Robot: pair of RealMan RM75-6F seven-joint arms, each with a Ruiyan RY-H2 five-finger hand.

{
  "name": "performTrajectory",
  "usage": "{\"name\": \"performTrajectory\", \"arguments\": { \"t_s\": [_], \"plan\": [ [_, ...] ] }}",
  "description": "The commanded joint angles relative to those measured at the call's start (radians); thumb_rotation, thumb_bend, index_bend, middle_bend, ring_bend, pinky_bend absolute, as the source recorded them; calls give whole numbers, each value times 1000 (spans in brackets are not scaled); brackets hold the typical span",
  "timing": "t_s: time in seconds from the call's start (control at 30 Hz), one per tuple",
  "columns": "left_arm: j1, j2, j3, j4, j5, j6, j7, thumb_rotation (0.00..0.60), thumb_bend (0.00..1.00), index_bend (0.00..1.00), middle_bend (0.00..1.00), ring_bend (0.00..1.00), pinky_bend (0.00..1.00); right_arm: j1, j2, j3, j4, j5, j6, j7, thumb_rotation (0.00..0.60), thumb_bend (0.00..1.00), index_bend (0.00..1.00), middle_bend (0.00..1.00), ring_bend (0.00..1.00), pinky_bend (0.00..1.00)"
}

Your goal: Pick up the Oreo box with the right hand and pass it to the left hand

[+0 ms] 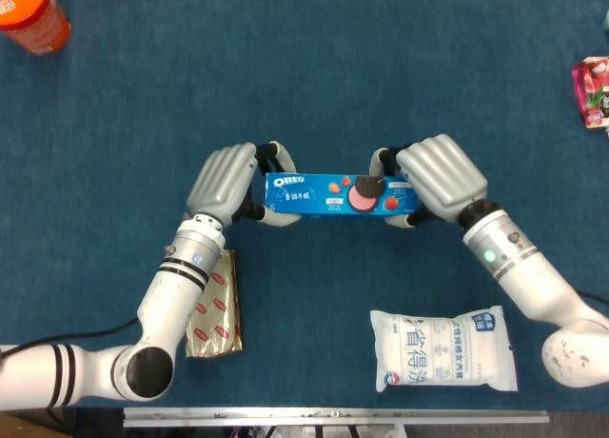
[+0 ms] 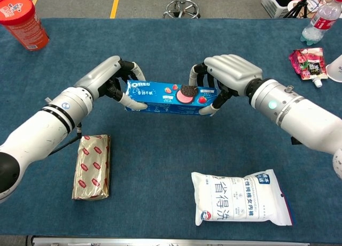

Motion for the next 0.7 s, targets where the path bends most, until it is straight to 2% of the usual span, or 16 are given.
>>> {"name": "performTrajectory", "arguments": {
  "t_s": [0.03, 0.3, 0.7],
  "plan": [
    [4, -2, -3, 0, 5, 1, -6, 600, 67, 614, 639, 554, 683, 0, 2, -1, -1, -3, 0, 4, 600, 168, 546, 623, 617, 554],
    [27, -24, -21, 10, 13, 35, -24, 600, 67, 696, 726, 630, 753, -1, 4, -1, 0, -11, 1, 15, 600, 163, 546, 618, 608, 554],
    [54, -63, -55, 11, -33, 79, -20, 600, 67, 786, 836, 706, 830, -2, 6, -2, 2, -16, 0, 24, 600, 158, 546, 612, 605, 554]
  ]
}}
